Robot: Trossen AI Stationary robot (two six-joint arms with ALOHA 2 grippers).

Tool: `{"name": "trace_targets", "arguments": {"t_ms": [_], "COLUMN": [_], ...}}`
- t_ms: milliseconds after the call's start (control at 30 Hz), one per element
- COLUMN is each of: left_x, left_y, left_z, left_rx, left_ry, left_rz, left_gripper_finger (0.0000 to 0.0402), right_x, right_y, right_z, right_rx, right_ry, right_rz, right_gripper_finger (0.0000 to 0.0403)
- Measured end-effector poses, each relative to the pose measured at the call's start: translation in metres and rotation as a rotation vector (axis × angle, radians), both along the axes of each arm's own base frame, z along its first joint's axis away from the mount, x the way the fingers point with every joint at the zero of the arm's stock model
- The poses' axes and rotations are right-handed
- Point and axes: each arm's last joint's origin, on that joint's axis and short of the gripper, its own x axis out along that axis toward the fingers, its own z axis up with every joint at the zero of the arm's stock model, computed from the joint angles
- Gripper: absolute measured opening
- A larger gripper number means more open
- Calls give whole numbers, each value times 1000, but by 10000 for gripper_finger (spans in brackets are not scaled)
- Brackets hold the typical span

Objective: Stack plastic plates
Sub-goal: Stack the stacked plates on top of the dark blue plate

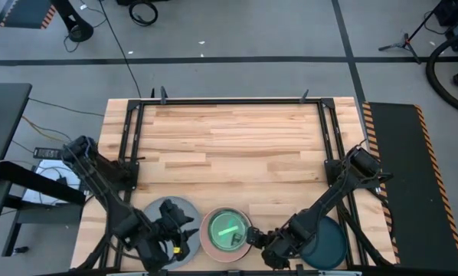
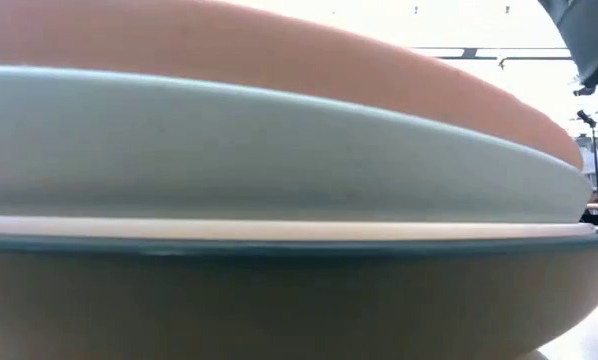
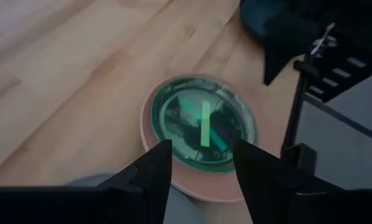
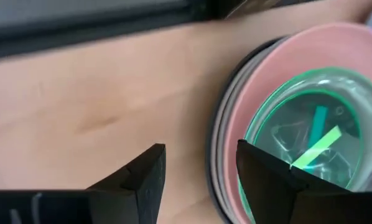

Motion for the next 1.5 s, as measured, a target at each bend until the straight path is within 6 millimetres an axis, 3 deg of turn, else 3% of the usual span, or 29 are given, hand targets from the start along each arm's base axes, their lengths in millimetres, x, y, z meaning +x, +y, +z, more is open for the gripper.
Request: {"name": "trace_targets", "arguments": {"t_ms": [367, 633, 900, 1200, 1333, 1500], "left_x": [10, 14, 25, 12, 9, 7], "left_y": [-17, -18, -21, -18, -17, -10], "left_z": [-40, -63, -61, -107, -117, -126], "left_rx": [-8, 20, 71, 26, -1, 7], "left_ry": [157, 272, 213, 76, 7, 54], "left_rz": [-40, -28, -128, -83, -64, -77], "left_gripper_finger": [176, 176, 176, 176, 176, 176], "right_x": [13, 17, 13, 15, 13, 8], "right_y": [-4, -8, -4, 1, 2, 3], "right_z": [4, 5, 12, 48, 50, 47], "right_rx": [85, 95, 20, 15, 42, 51], "right_ry": [-53, -62, -89, -98, -80, 12], "right_rz": [-79, -127, -146, -219, -259, -198], "right_gripper_finger": [201, 201, 201, 188, 178, 167]}}
